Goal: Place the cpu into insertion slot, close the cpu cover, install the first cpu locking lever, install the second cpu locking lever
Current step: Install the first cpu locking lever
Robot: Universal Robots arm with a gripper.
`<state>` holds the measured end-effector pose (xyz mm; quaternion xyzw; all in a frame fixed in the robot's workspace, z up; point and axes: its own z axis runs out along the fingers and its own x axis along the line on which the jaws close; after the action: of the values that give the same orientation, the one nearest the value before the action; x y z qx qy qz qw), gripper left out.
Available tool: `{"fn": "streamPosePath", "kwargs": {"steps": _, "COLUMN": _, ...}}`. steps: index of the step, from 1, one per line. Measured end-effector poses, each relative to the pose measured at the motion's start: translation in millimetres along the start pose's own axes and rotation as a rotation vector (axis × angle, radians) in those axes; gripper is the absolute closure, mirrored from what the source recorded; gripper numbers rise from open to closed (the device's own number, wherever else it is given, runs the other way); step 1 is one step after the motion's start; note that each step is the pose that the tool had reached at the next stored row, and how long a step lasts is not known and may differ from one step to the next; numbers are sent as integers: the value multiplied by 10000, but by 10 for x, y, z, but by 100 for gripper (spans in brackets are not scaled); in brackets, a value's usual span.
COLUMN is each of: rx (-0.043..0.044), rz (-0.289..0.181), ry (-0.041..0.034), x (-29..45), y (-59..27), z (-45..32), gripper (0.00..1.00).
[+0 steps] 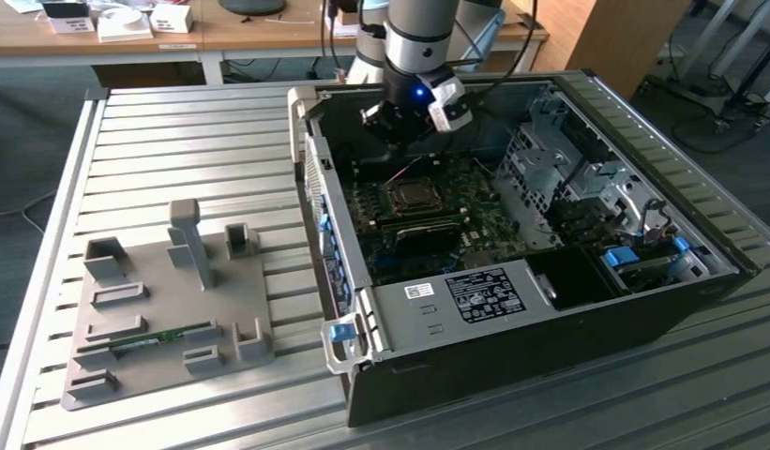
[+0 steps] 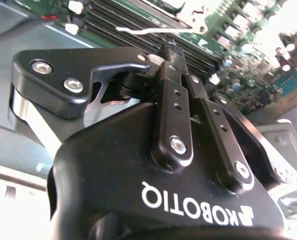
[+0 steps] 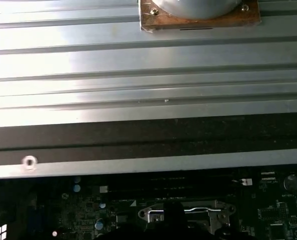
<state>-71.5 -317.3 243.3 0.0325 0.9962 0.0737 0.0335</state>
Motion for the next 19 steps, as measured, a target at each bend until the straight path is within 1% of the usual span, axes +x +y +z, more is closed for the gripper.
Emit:
{"fn": "streamPosePath", "kwargs": {"steps": 2, "rx": -1, "rz": 0, "ry": 0, "x": -46, "y": 0, "z": 22, "gripper": 89}}
{"fn": "streamPosePath", "kwargs": {"steps": 4, "rx": -4, "rz": -1, "ry": 0, "x": -68, "y": -2, "z": 45, "gripper": 89}}
{"fn": "streamPosePath", "kwargs": {"steps": 10, "rx": -8, "rz": 1, "ry": 0, "x": -82, "y": -10, "z": 136, "gripper": 89}}
{"fn": "streamPosePath", "kwargs": {"steps": 15, "rx": -11, "rz": 1, "ry": 2, "x": -79, "y": 28, "z": 151, "gripper": 89}}
{"fn": "streamPosePath", "kwargs": {"steps": 19, "rx": -15, "rz": 0, "ry": 2, "x": -93, "y": 32, "z": 177, "gripper": 89}}
